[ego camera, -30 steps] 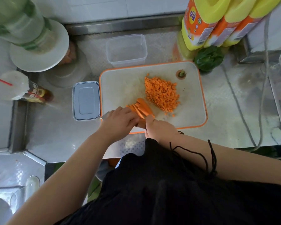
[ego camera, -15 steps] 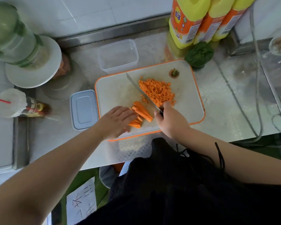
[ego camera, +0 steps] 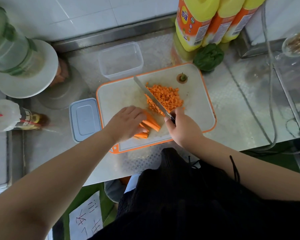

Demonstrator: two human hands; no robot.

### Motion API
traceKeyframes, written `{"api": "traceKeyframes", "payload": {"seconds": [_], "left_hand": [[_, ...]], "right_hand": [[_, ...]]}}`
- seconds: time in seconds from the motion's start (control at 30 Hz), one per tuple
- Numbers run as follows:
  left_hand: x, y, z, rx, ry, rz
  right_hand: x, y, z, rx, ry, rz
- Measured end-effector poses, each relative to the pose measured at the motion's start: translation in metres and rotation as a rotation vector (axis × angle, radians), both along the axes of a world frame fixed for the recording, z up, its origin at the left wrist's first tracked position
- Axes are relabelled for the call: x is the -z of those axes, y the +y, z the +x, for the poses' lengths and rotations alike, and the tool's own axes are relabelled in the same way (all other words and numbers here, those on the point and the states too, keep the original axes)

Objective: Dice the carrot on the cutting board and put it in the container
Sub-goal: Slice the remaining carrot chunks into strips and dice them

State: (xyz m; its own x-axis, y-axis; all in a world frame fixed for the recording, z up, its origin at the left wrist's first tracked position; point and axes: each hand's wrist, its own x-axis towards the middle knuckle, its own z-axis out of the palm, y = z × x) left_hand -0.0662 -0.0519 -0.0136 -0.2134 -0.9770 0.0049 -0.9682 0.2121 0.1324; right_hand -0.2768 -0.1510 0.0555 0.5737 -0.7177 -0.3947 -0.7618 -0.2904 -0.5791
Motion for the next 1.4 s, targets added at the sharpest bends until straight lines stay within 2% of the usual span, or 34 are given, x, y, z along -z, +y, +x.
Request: {"api": "traceKeyframes", "payload": {"seconds": [0.07,0.13,0.27,0.53,0.8,1.0,1.1,1.27,1.33,1.4], "left_hand": [[-0.004,-0.016,-0.002,-0.139,0.026,0.064],[-0.011,-0.031,-0.003,-0.185,0.031,0.241],[-0.015,-0.046,-0.006,-0.074,-0.078,0.349],[-0.018,-0.054,-0.015,-0.056,-0.215,0.491],[-0.014,-0.044,-0.020,-0.030,-0.284,0.397],[-0.020,-0.042,-0.007,-0.078,-0.222,0.340],[-0.022,-0.037,0.021,-0.225,-0.160,0.282],[-0.012,-0.018,0.046,-0.442,-0.060,0.343],[-0.011,-0.008,0.041,-0.396,-0.005,0.176],[-0.008,0.004,0.030,-0.197,0.085,-0.029]], "right_hand": [[-0.001,-0.004,-0.001,0.053,-0.038,-0.002],[-0.003,-0.006,-0.001,0.103,-0.070,-0.025],[-0.005,-0.008,-0.004,0.150,-0.110,-0.088],[-0.002,-0.008,-0.007,0.149,-0.141,-0.100],[0.000,-0.011,-0.008,0.147,-0.142,-0.090],[0.001,-0.011,-0.007,0.140,-0.143,-0.063],[0.004,-0.010,-0.007,0.108,-0.148,-0.065],[0.008,-0.006,-0.005,0.034,-0.121,-0.022],[0.009,-0.006,-0.005,0.022,-0.114,-0.016],[0.009,-0.006,-0.005,0.026,-0.120,-0.010]]}}
